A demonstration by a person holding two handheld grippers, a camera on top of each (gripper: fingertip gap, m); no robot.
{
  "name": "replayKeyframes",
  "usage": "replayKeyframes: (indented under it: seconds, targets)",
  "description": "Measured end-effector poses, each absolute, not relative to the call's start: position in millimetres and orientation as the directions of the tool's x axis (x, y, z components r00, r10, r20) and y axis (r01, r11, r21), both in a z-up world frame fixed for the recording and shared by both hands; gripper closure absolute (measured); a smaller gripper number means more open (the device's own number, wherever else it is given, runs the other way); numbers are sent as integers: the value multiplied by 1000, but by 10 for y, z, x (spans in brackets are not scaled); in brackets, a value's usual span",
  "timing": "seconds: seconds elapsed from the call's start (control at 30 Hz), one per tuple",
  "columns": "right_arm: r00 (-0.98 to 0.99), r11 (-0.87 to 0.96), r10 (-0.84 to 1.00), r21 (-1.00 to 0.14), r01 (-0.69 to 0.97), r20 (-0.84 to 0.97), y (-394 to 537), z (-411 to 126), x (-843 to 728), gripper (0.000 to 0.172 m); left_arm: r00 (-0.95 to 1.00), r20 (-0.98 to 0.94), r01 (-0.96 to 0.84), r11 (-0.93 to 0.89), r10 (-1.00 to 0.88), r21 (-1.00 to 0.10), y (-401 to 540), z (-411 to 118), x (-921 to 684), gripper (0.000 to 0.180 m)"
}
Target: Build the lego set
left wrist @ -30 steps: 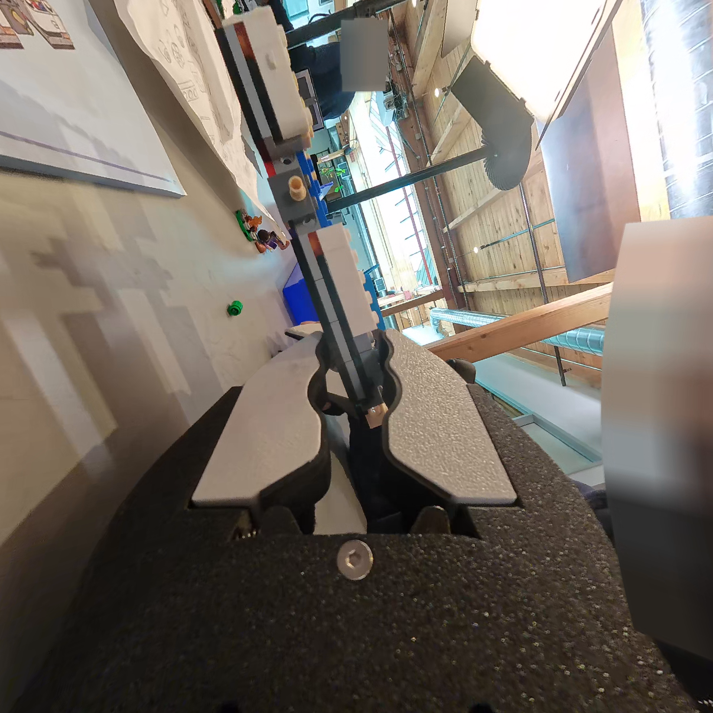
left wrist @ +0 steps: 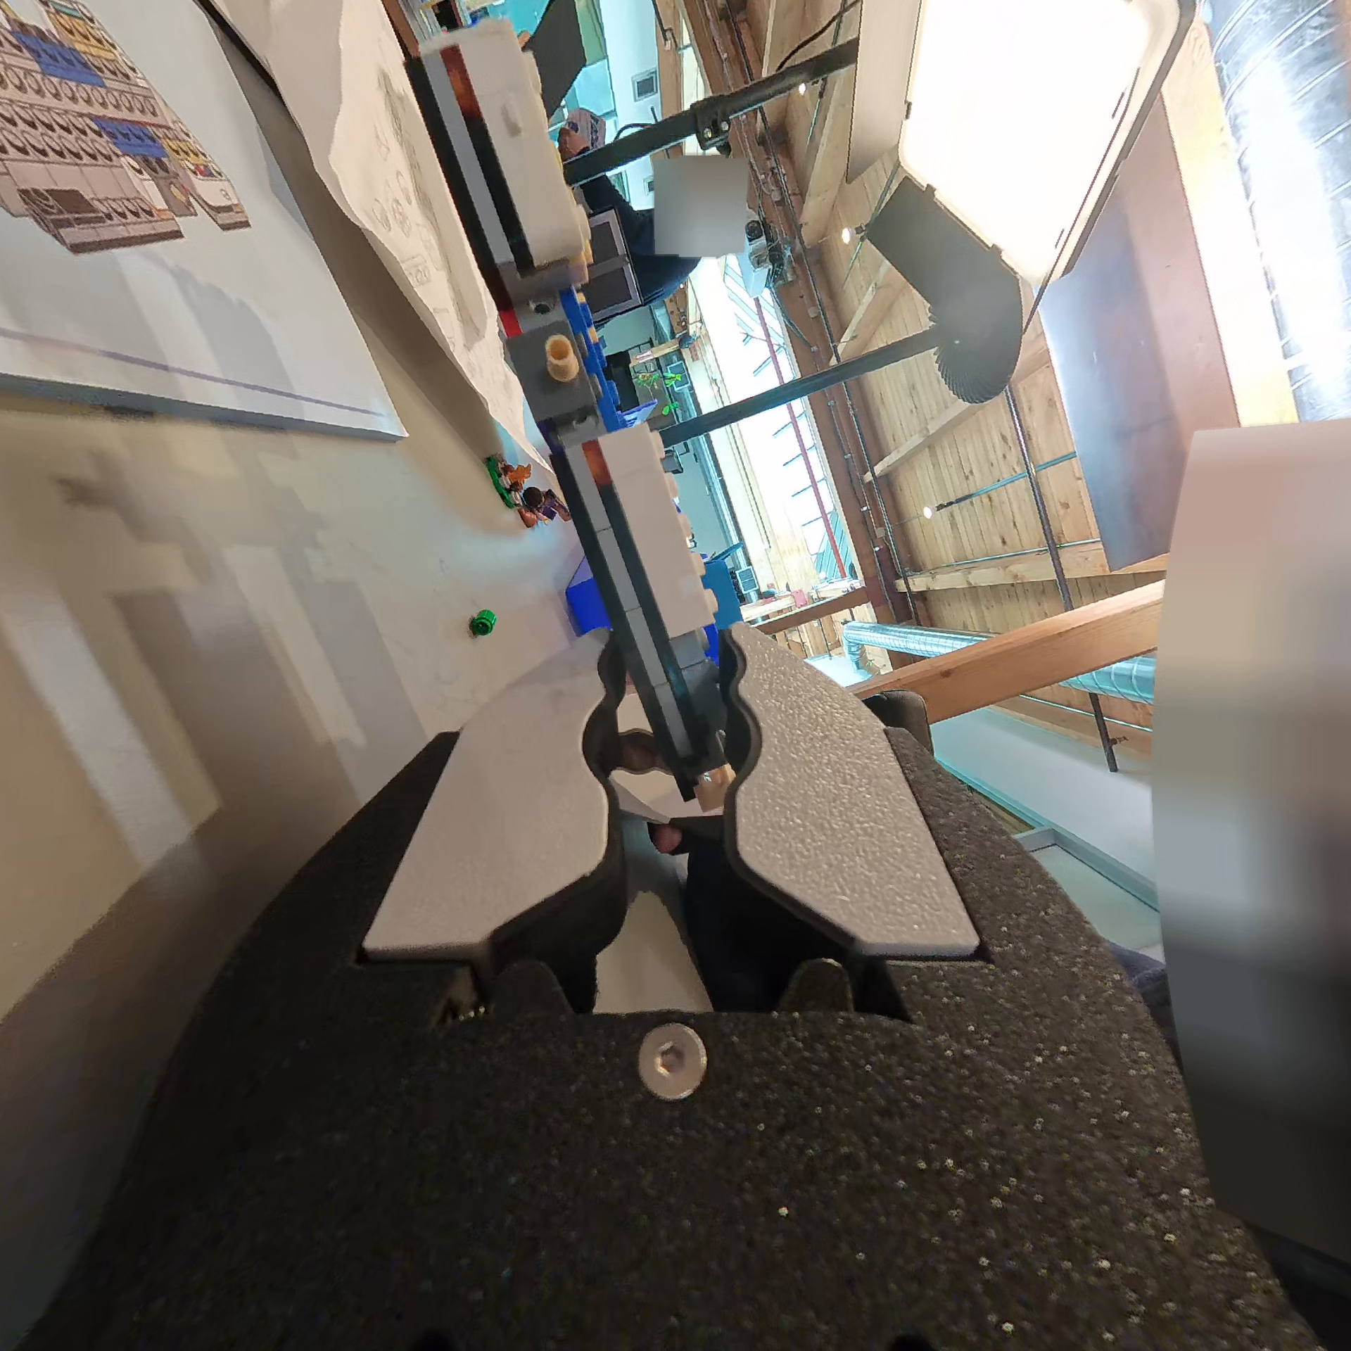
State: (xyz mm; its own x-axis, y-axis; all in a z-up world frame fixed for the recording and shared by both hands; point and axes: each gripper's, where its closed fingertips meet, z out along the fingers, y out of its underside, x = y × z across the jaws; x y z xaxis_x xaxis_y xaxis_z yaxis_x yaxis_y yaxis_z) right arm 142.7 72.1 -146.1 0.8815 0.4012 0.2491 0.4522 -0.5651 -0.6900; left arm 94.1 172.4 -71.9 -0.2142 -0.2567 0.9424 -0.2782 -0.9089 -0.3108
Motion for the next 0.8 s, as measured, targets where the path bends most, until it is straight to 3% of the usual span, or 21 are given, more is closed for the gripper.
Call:
replayKeyframes:
  seconds: [0.8]
  targets:
    - [914, -619, 382, -698, 360, 134, 932, -1496, 1276, 149, -207, 934, -283, -896, -293, -343, 1691, -728, 940, 156]
